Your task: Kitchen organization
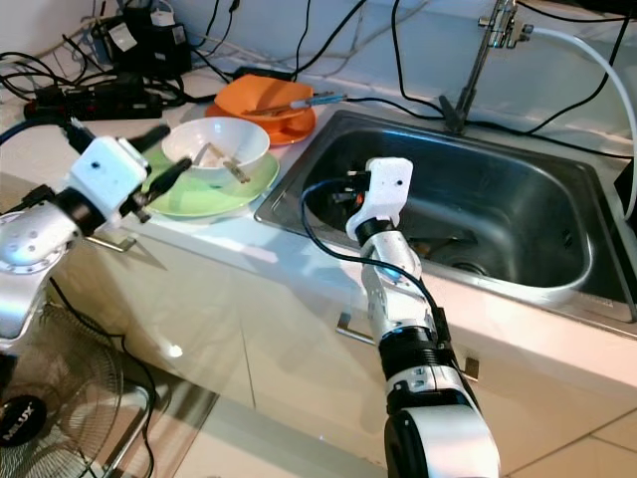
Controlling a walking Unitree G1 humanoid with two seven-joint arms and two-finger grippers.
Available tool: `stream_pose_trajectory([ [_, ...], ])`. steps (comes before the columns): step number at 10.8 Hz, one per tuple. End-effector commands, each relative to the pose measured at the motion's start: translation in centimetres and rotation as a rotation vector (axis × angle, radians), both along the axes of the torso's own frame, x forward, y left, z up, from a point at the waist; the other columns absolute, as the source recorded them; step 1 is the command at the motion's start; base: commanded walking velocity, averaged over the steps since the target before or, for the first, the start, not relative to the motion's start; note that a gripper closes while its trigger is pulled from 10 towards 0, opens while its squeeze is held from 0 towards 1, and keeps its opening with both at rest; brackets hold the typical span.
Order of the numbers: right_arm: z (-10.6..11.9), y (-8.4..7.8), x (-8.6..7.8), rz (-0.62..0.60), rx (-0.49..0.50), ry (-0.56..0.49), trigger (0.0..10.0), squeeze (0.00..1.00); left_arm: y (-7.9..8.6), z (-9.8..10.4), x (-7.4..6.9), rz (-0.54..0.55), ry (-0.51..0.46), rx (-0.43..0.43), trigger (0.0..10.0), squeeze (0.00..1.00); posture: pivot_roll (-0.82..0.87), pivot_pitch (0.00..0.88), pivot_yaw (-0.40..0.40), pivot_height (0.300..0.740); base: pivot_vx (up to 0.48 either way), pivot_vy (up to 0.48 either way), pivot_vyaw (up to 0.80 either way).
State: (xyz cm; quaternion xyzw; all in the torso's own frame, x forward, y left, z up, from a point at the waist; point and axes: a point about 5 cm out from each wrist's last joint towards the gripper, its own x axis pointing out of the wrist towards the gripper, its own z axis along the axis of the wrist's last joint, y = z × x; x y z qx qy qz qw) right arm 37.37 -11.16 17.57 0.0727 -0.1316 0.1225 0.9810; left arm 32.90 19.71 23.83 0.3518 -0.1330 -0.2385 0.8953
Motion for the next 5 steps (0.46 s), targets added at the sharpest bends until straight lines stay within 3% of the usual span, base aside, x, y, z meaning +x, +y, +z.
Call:
stream_pose_trajectory([
  [1, 0.1, 0.1, 0.1, 0.005, 0.004, 0.001, 10.0, 0.00, -0.7, -0.3, -0.2, -0.050, 0.035, 0.024, 10.0, 0.00, 0.25, 0.000, -0.039, 0.740, 0.000, 0.000, 0.00],
  [2, 0.2, 0.0, 0.1, 0.003, 0.004, 0.000, 10.0, 0.00, -1.7, -1.1, 0.0, -0.091, 0.074, 0.052, 10.0, 0.00, 0.24, 0.000, -0.034, 0.740, 0.000, 0.000, 0.00],
  [5, 0.1, -0.5, 0.1, -0.016, 0.003, -0.003, 10.0, 0.00, -3.8, -1.9, 1.7, -0.089, 0.035, 0.116, 10.0, 0.00, 0.22, 0.000, -0.029, 0.740, 0.000, 0.000, 0.00],
])
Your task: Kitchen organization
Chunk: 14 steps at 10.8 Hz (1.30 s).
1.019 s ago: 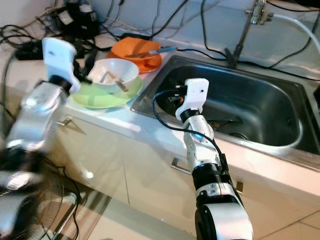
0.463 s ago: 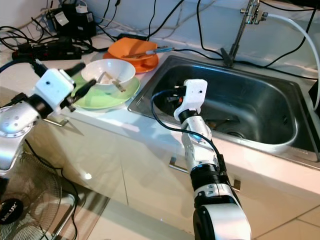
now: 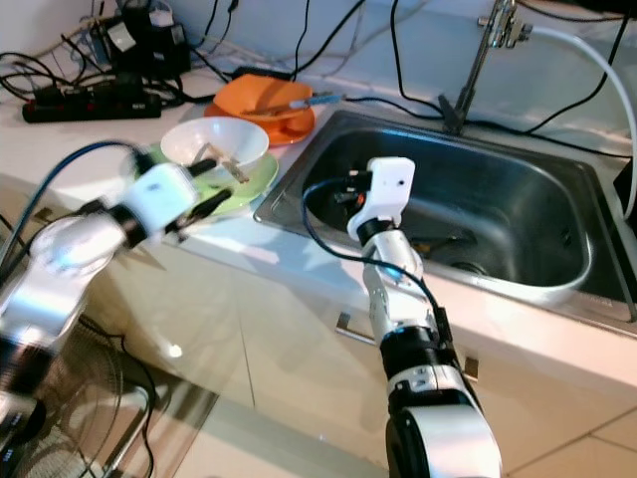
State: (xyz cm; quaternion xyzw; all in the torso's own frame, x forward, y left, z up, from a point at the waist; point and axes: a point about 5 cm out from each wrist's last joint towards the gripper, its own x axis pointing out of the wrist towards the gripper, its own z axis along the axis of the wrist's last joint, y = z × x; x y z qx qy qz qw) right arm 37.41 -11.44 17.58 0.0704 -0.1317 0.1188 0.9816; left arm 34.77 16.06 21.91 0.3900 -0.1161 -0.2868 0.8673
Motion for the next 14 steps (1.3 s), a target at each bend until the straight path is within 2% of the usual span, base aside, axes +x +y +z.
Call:
stream_pose_trajectory([
  [1, 0.2, -0.3, 0.1, -0.014, 0.008, -0.006, 10.0, 0.00, -0.6, 0.1, 0.5, 0.003, -0.035, 0.047, 10.0, 0.00, 0.21, 0.000, -0.022, 0.740, 0.000, 0.000, 0.00],
  [3, 0.2, -0.5, 0.0, -0.020, 0.008, -0.006, 10.0, 0.00, -0.8, 0.4, 1.1, 0.017, -0.059, 0.060, 10.0, 0.00, 0.21, 0.000, -0.023, 0.740, 0.000, 0.000, 0.00],
  [6, 0.2, -0.4, 0.0, -0.019, 0.007, -0.005, 10.0, 0.00, -1.4, -0.3, 1.9, 0.017, -0.054, 0.093, 10.0, 0.00, 0.21, 0.000, -0.024, 0.740, 0.000, 0.000, 0.00],
  [9, 0.2, -0.6, 0.0, -0.022, 0.004, -0.005, 10.0, 0.00, -2.9, -0.5, 2.7, -0.004, -0.071, 0.105, 10.0, 0.00, 0.20, 0.000, -0.025, 0.740, 0.000, 0.000, 0.00],
  [12, 0.2, -0.5, 0.0, -0.022, 0.003, -0.003, 10.0, 0.00, -4.2, -0.5, 3.7, 0.028, -0.102, 0.108, 10.0, 0.00, 0.20, 0.000, -0.025, 0.740, 0.000, 0.000, 0.00],
  [14, 0.2, -0.7, 0.0, -0.027, 0.003, -0.005, 10.0, 0.00, -4.6, -1.1, 4.3, 0.053, -0.096, 0.151, 10.0, 0.00, 0.19, 0.000, -0.020, 0.740, 0.000, 0.000, 0.00],
])
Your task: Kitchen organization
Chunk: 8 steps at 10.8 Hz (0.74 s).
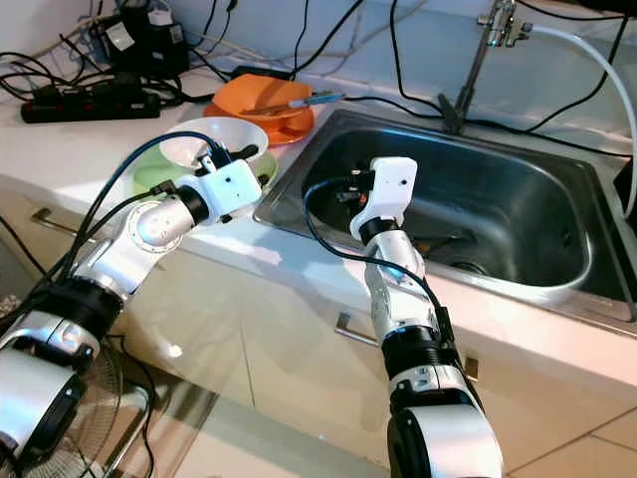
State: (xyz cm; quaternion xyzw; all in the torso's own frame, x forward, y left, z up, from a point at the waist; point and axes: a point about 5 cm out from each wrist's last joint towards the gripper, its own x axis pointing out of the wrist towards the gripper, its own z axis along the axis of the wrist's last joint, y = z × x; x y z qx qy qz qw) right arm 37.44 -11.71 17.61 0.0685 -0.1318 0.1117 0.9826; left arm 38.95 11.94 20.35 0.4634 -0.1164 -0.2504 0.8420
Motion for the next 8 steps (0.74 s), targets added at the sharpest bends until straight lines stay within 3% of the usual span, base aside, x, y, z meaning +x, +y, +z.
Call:
stream_pose_trajectory([
  [1, 0.1, -0.4, 0.0, -0.015, 0.005, -0.006, 10.0, 0.00, -0.5, 0.4, 0.2, -0.006, -0.022, 0.027, 0.0, 0.00, 0.19, 0.000, -0.020, 0.740, 0.000, 0.000, 0.00],
  [8, 0.2, -0.2, 0.1, -0.011, 0.006, -0.005, 10.0, 0.00, -0.4, 2.4, 0.5, 0.002, -0.140, 0.032, 0.0, 0.00, 0.20, 0.000, -0.023, 0.740, 0.000, 0.000, 0.00],
])
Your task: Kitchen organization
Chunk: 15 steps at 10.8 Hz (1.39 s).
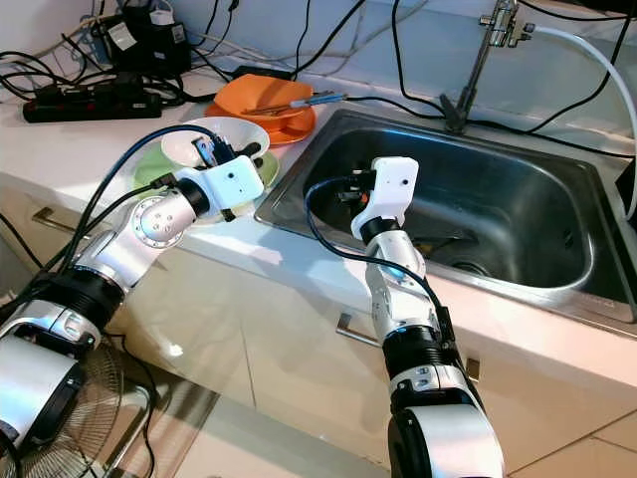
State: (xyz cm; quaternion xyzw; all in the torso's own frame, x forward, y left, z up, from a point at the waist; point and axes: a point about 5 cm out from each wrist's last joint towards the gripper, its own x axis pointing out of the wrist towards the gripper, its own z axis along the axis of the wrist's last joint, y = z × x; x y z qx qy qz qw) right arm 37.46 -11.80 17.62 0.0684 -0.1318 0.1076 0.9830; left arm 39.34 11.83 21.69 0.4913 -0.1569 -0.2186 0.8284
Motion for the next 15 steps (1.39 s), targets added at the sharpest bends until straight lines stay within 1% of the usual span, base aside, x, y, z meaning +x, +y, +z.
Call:
stream_pose_trajectory([
  [1, 0.2, -0.1, 0.1, -0.002, 0.004, -0.004, 10.0, 0.00, -0.4, 2.3, 0.2, -0.010, -0.099, 0.016, 0.0, 0.00, 0.20, 0.000, -0.025, 0.740, 0.000, 0.000, 0.00],
  [2, 0.2, -0.1, 0.1, -0.001, 0.004, -0.004, 10.0, 0.00, -0.5, 3.4, 0.1, -0.013, -0.157, 0.021, 0.0, 0.00, 0.20, 0.000, -0.027, 0.740, 0.000, 0.000, 0.00],
  [3, 0.2, -0.1, 0.1, 0.001, 0.004, -0.003, 10.0, 0.00, -1.0, 5.8, -0.3, -0.036, -0.273, -0.018, 0.0, 0.00, 0.20, 0.000, -0.027, 0.740, 0.000, 0.000, 0.00],
  [4, 0.2, -0.1, 0.1, 0.000, 0.004, -0.004, 10.0, 0.00, -1.2, 6.8, -0.5, -0.047, -0.325, -0.042, 0.0, 0.00, 0.20, 0.000, -0.027, 0.740, 0.000, 0.000, 0.00],
  [5, 0.2, 0.0, 0.1, 0.001, 0.005, -0.004, 10.0, 0.00, -1.5, 8.5, -1.1, -0.070, -0.404, -0.077, 0.0, 0.00, 0.20, 0.000, -0.027, 0.740, 0.000, 0.000, 0.00],
  [6, 0.2, 0.0, 0.1, 0.002, 0.005, -0.004, 10.0, 0.00, -2.0, 10.1, -1.9, -0.128, -0.459, -0.176, 0.0, 0.00, 0.21, 0.000, -0.030, 0.740, 0.000, 0.000, 0.00],
  [7, 0.1, 0.1, 0.1, 0.004, -0.022, -0.008, 10.0, 0.00, -2.4, 10.7, -2.5, -0.195, -0.420, -0.388, 0.0, 0.00, 0.21, 0.000, -0.030, 0.740, 0.000, 0.000, 0.00],
  [8, 0.1, -0.1, 0.1, 0.001, -0.030, -0.014, 10.0, 1.00, -2.7, 10.1, -2.3, -0.254, -0.262, -0.586, 4.0, 0.00, 0.21, 0.000, -0.030, 0.740, 0.000, 0.000, 0.00],
  [9, 0.2, -0.4, 0.1, -0.010, -0.056, -0.024, 10.0, 1.00, -3.0, 10.0, -2.4, -0.311, -0.202, -0.678, 10.0, 0.00, 0.20, 0.000, -0.023, 0.740, 0.000, 0.000, 0.00],
  [10, 0.6, -0.8, 0.1, -0.027, -0.178, -0.065, 10.0, 1.00, -3.1, 10.2, -2.9, -0.371, -0.158, -0.781, 10.0, 0.00, 0.20, 0.000, -0.023, 0.740, 0.000, 0.000, 0.00],
  [11, 1.0, -1.2, 0.1, -0.037, -0.278, -0.108, 10.0, 1.00, -3.1, 9.9, -3.1, -0.403, -0.092, -0.834, 10.0, 0.00, 0.19, 0.000, -0.020, 0.740, 0.000, 0.000, 0.00],
  [12, 1.4, -1.7, 0.2, -0.052, -0.311, -0.124, 10.0, 1.00, -3.1, 9.5, -3.0, -0.419, -0.014, -0.891, 10.0, 0.00, 0.19, 0.000, -0.020, 0.740, 0.000, 0.000, 0.00],
  [13, 1.5, -2.1, 0.2, -0.070, -0.311, -0.128, 10.0, 1.00, -2.7, 9.3, -2.8, -0.422, 0.043, -0.942, 10.0, 0.00, 0.19, 0.000, -0.020, 0.740, 0.000, 0.000, 0.00],
  [14, 1.6, -2.2, 0.2, -0.077, -0.328, -0.138, 10.0, 1.00, -2.4, 9.1, -2.7, -0.424, 0.079, -0.981, 10.0, 0.00, 0.19, 0.000, -0.017, 0.740, 0.000, 0.000, 0.00],
  [15, 1.6, -1.8, 0.1, -0.066, -0.378, -0.159, 10.0, 1.00, -2.1, 8.9, -2.7, -0.447, 0.131, -1.020, 10.0, 0.00, 0.19, 0.000, -0.015, 0.740, 0.000, 0.000, 0.00],
])
